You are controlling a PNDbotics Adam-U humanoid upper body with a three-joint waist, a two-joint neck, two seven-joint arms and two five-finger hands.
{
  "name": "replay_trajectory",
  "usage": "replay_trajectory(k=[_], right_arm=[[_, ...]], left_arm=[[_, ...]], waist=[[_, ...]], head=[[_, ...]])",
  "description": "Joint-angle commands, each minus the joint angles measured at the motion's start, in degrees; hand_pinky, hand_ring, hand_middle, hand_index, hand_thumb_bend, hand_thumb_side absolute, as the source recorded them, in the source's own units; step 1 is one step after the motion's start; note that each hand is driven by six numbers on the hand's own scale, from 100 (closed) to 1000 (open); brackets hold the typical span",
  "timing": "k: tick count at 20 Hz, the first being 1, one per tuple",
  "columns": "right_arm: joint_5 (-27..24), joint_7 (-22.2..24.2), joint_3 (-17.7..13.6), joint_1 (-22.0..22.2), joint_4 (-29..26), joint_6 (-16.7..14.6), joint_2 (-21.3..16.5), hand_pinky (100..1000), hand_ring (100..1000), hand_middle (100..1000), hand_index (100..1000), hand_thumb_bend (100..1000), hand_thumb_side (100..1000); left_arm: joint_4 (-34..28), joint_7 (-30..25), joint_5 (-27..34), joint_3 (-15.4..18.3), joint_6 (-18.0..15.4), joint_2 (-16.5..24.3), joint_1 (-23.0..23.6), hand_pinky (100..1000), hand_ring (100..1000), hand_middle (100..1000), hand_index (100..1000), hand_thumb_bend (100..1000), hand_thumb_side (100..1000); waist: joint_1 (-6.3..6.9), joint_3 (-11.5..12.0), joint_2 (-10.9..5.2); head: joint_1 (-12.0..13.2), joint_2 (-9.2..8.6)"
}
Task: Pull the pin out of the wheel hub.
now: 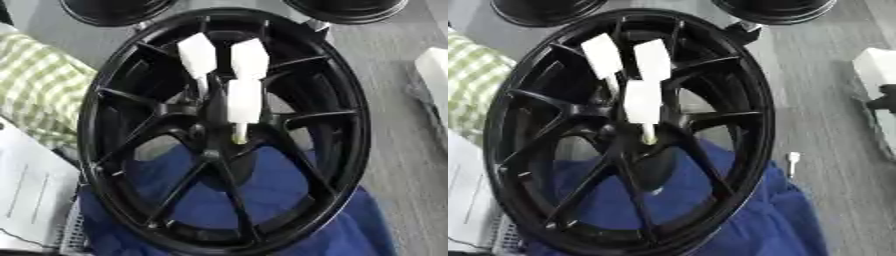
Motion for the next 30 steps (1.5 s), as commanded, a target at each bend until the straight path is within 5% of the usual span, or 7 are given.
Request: replay_trajectory(k=[1,5,14,21,30], right_arm=[[1.6,0.3,0.2,-0.4,-1.1,-2.8,-6.0,993,755,623,755,100,355],[4.9,0.7,2.1,-0.6,-1.1,-6.3,-11.8,961,765,639,761,100,100],[12.3,1.5,6.2,0.1,-1.1,-12.4,-23.7,908,774,661,767,100,100],[18.4,5.6,11.2,-5.4,-1.1,-12.1,-33.6,880,791,691,779,100,253],[26.5,13.6,17.5,-11.5,-0.9,-19.6,-46.2,887,805,720,793,100,438]], left_arm=[[-4.9,2.8,2.2,2.9,0.6,-0.9,2.2,773,639,541,745,115,502],[-10.7,6.4,2.4,3.7,1.7,-3.6,7.9,772,642,543,752,118,516],[-17.7,12.4,0.2,3.3,6.7,-9.2,16.0,769,637,537,753,110,601],[-18.1,13.7,1.1,6.1,9.5,-15.6,21.1,784,628,527,747,119,651],[-18.7,15.1,1.3,7.6,10.6,-18.7,22.2,789,625,523,744,126,662]], waist=[[-0.45,-0.1,-1.57],[-1.19,-0.2,-1.78],[-2.24,-0.8,-1.9],[-3.2,-1.7,-1.62],[-3.23,-1.0,-1.12]], head=[[0.0,-0.04],[-0.3,0.22],[-0.1,0.49],[0.0,0.45],[-0.9,-0.11]])
